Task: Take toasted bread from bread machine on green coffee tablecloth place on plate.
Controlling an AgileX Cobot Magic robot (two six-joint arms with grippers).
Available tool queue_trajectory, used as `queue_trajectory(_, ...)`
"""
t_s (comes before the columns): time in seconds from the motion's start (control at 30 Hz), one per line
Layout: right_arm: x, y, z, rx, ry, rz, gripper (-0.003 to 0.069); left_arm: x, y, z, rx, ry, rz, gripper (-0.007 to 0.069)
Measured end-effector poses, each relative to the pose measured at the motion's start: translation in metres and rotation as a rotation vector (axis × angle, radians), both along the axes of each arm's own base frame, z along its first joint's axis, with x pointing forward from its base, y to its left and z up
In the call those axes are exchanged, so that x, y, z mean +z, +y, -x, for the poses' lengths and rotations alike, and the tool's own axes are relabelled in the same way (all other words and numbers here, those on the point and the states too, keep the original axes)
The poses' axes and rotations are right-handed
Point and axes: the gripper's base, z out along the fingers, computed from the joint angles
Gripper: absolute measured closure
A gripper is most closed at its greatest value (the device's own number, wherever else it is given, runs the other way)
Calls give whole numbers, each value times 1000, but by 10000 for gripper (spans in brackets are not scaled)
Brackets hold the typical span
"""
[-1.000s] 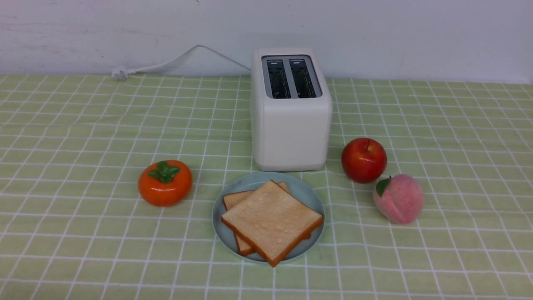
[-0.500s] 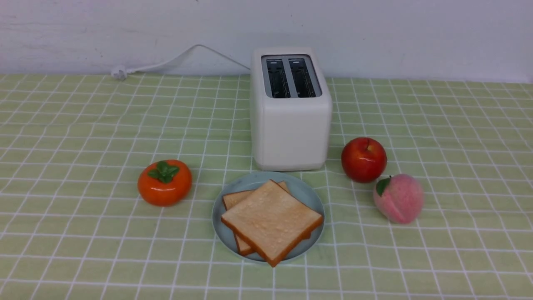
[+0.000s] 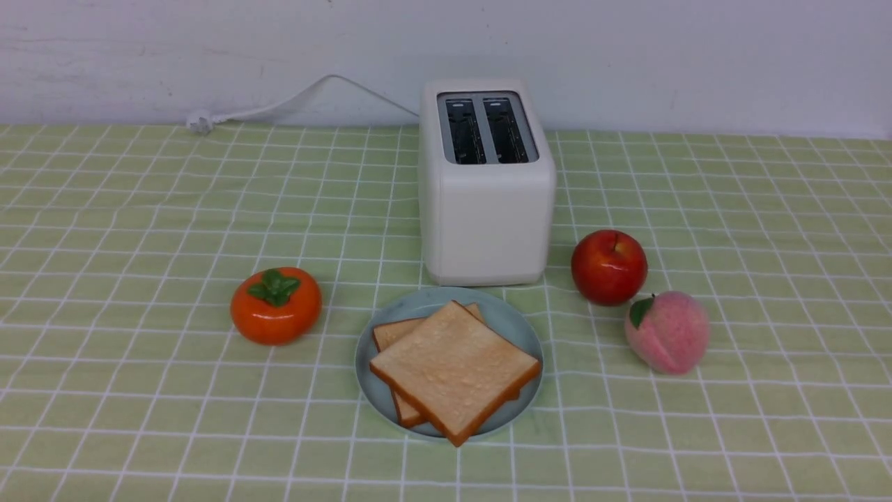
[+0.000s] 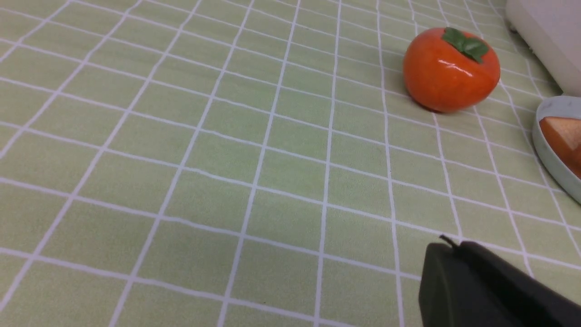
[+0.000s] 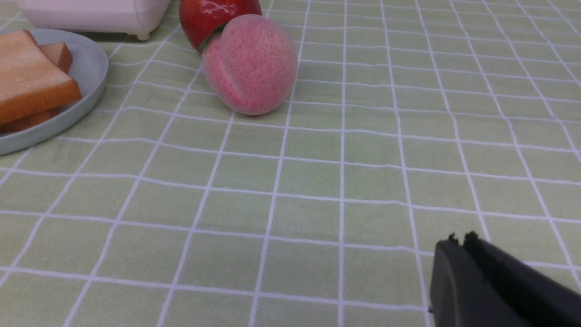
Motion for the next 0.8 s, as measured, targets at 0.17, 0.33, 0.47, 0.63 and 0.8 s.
queue_trajectory(0.17, 0, 0, 0, 0, 0, 0, 637, 0, 0, 0, 0, 0, -1, 638)
queue_trajectory(0.33, 0, 0, 0, 0, 0, 0, 630, 0, 0, 0, 0, 0, -1, 638)
queue_trajectory(0.47, 0, 0, 0, 0, 0, 0, 627, 0, 0, 0, 0, 0, -1, 637)
queue_trajectory(0.63, 0, 0, 0, 0, 0, 0, 627, 0, 0, 0, 0, 0, -1, 637)
queue_trajectory(0.8, 0, 0, 0, 0, 0, 0, 623, 0, 0, 0, 0, 0, -1, 634)
